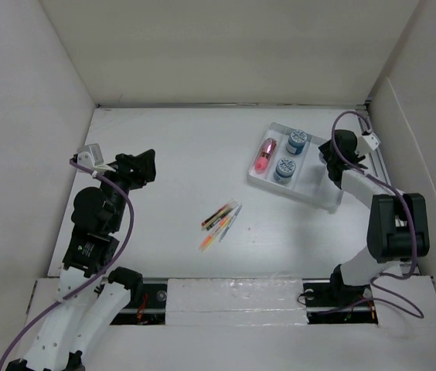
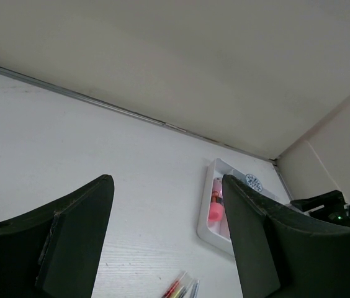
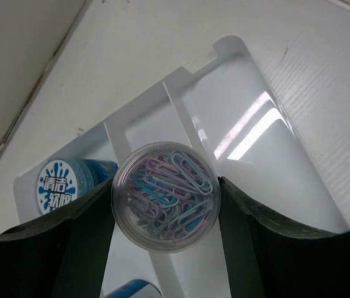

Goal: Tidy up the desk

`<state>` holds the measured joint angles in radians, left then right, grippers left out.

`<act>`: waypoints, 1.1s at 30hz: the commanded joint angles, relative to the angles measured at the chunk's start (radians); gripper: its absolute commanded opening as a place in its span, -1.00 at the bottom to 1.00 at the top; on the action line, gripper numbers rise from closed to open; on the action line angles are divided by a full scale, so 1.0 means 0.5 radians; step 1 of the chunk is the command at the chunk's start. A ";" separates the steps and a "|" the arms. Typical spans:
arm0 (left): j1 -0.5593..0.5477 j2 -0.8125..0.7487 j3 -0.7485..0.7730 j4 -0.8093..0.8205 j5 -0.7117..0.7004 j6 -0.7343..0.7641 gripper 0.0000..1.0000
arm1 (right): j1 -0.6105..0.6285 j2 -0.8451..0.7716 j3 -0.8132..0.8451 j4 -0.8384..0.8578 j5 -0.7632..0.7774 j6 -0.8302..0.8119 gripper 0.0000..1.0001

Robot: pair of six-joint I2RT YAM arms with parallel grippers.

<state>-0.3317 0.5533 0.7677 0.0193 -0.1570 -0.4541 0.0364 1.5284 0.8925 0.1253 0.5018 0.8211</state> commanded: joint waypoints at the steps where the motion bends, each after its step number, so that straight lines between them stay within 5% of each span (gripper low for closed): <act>1: 0.001 -0.011 0.026 0.115 0.019 0.006 0.33 | -0.024 0.134 0.273 0.010 -0.154 0.027 0.08; 33: 0.001 -0.060 0.026 0.115 0.022 0.012 0.33 | -0.199 0.655 0.853 -0.456 -0.507 -0.078 0.41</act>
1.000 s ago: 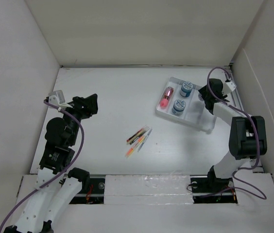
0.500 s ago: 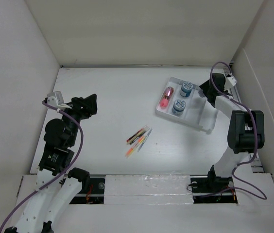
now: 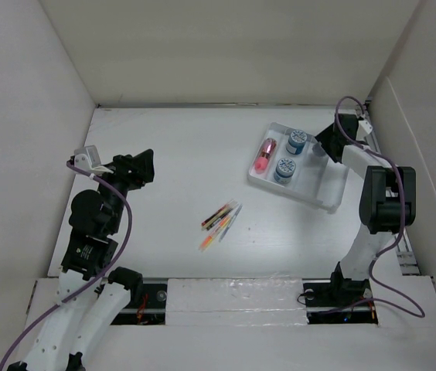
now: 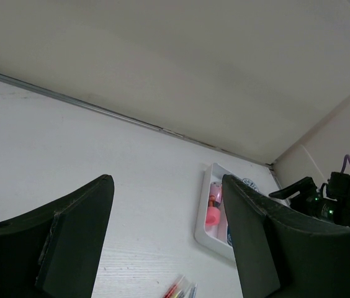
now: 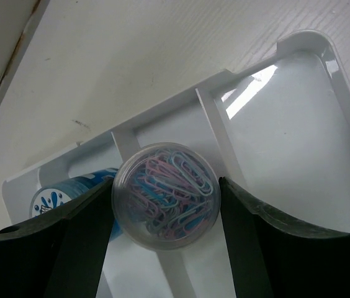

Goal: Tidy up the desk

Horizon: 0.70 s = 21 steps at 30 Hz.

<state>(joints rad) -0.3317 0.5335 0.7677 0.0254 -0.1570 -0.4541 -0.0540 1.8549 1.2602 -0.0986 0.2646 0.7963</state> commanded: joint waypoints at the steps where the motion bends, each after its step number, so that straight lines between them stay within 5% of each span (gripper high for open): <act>1: 0.001 -0.015 0.026 0.103 0.016 0.012 0.33 | -0.018 0.002 0.118 -0.005 -0.029 -0.043 0.44; 9: 0.001 -0.018 0.023 0.097 0.001 0.019 0.33 | 0.065 -0.043 0.118 -0.011 0.106 -0.062 0.61; 13: 0.001 -0.021 0.026 0.106 0.016 0.016 0.33 | 0.282 -0.291 -0.078 0.117 0.339 -0.071 0.52; 16: 0.001 0.010 0.026 0.094 0.013 0.012 0.33 | 0.597 -0.595 -0.375 0.387 0.517 -0.144 0.02; 17: 0.001 0.010 0.026 0.100 0.028 0.012 0.33 | 0.684 -0.663 -0.437 0.460 0.566 -0.154 -0.47; 18: 0.001 0.004 0.023 0.106 0.035 0.012 0.33 | 0.770 -0.779 -0.489 0.467 0.566 -0.160 -0.68; 21: 0.001 0.013 0.026 0.103 0.001 0.016 0.33 | 1.107 -0.902 -0.630 0.455 0.542 -0.160 -0.94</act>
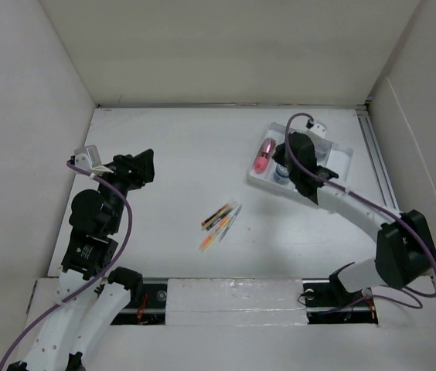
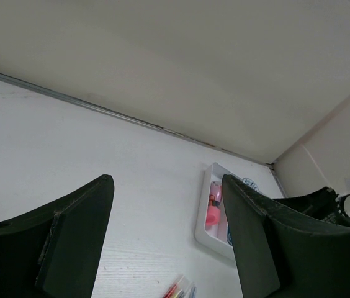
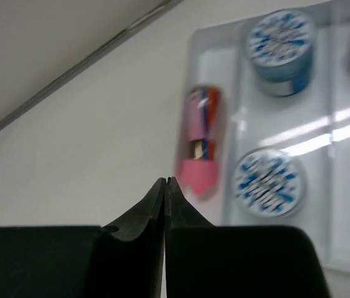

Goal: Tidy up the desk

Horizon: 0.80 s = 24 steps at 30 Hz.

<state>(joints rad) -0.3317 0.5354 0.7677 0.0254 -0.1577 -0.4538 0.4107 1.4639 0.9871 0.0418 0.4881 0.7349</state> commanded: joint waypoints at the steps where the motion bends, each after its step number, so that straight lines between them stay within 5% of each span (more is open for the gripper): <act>1: 0.001 0.018 0.026 0.091 0.009 0.012 0.33 | 0.261 -0.169 -0.139 0.159 0.085 -0.037 -0.94; 4: 0.001 -0.018 0.020 0.109 0.030 0.015 0.33 | 0.571 -0.210 -0.216 0.018 0.098 -0.003 -0.84; 9: 0.001 0.012 0.029 0.100 0.057 0.009 0.33 | 0.905 -0.173 -0.262 -0.338 0.015 0.138 -0.17; 24: 0.001 0.015 0.020 0.112 0.043 0.006 0.33 | 1.234 0.370 -0.066 -0.455 -0.117 0.288 -0.16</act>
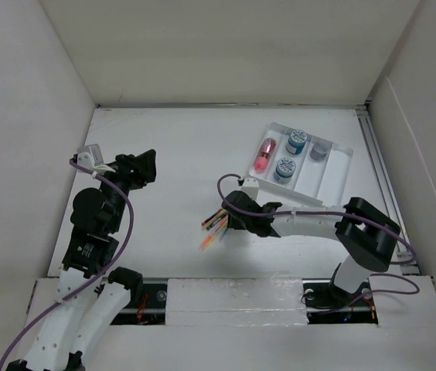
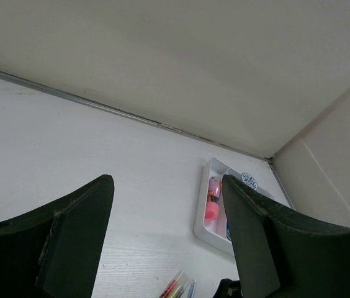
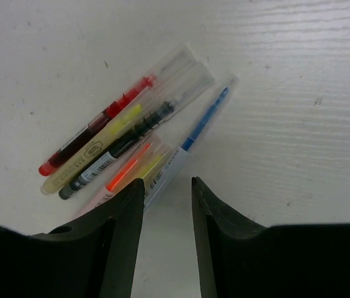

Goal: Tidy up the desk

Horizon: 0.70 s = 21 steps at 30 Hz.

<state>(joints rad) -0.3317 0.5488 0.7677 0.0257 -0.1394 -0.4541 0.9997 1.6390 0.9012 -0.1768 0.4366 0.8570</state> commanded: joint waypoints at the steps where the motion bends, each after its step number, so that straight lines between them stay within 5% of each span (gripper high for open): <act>1: 0.001 -0.008 0.026 0.102 0.009 0.009 0.33 | 0.056 0.060 0.115 -0.030 -0.005 0.053 -0.16; 21: 0.001 -0.005 0.020 0.114 0.030 0.006 0.33 | 0.056 0.167 0.026 -0.229 0.259 0.256 -0.48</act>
<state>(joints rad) -0.3317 0.5476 0.7677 0.0257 -0.1379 -0.4541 1.0241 1.7145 0.9325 -0.2245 0.5125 0.9604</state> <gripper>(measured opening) 0.662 0.255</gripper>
